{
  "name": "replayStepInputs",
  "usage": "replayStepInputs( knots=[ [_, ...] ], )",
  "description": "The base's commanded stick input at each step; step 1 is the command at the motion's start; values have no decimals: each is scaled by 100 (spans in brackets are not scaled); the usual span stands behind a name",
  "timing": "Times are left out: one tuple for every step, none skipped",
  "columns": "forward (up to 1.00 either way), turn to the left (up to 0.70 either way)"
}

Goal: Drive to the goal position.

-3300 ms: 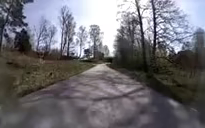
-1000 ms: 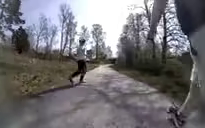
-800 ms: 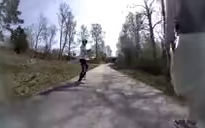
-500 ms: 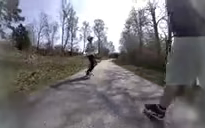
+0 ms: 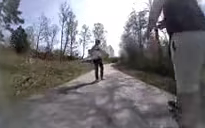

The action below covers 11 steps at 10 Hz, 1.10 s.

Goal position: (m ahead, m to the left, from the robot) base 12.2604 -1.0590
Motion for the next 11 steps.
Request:
replayStepInputs(
  knots=[
    [100,0],
    [100,0],
    [100,0],
    [100,0],
    [100,0],
    [100,0],
    [100,0],
    [100,0],
    [100,0],
    [100,0],
    [100,0]
  ],
)
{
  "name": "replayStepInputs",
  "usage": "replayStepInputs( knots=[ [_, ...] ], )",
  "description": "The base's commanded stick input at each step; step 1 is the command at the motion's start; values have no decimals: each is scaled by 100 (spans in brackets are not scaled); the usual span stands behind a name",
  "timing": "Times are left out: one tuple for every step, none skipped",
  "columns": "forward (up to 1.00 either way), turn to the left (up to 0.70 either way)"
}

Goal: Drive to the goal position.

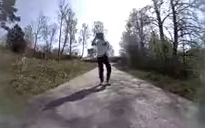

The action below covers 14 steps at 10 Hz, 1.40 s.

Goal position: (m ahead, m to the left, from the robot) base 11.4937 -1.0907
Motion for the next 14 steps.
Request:
replayStepInputs(
  knots=[
    [100,0],
    [100,0],
    [100,0],
    [100,0],
    [100,0],
    [100,0],
    [100,0],
    [100,0],
    [100,0],
    [100,0],
    [100,0],
    [100,0],
    [100,0],
    [100,0]
  ],
)
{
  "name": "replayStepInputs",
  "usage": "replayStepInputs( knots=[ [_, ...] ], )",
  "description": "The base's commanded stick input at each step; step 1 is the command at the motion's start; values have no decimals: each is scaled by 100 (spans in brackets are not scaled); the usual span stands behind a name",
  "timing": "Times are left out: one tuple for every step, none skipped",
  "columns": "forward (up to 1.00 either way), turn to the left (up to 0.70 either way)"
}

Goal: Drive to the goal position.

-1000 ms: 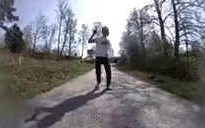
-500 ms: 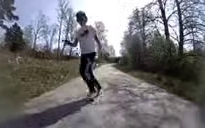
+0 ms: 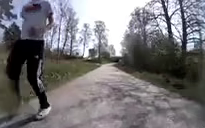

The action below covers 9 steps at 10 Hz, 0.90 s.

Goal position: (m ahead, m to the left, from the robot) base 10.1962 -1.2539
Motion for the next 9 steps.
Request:
replayStepInputs(
  knots=[
    [100,0],
    [100,0],
    [100,0],
    [100,0],
    [100,0],
    [100,0],
    [100,0],
    [100,0],
    [100,-29]
  ],
)
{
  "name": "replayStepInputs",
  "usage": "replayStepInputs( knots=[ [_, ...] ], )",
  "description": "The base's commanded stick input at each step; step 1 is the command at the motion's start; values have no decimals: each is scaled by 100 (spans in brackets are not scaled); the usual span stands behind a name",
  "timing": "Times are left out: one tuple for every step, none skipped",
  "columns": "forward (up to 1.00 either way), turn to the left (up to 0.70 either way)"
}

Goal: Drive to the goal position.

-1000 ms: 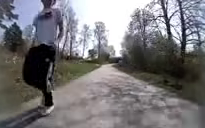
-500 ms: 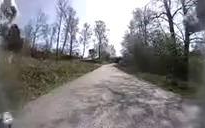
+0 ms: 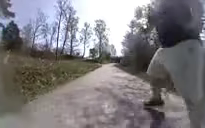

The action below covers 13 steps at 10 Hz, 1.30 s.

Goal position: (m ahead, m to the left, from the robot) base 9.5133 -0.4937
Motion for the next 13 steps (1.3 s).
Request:
replayStepInputs(
  knots=[
    [100,-40],
    [100,-30],
    [100,-15],
    [100,0],
    [100,0],
    [100,0],
    [100,0],
    [100,0],
    [100,0],
    [100,0],
    [100,0],
    [100,0],
    [100,0]
  ],
)
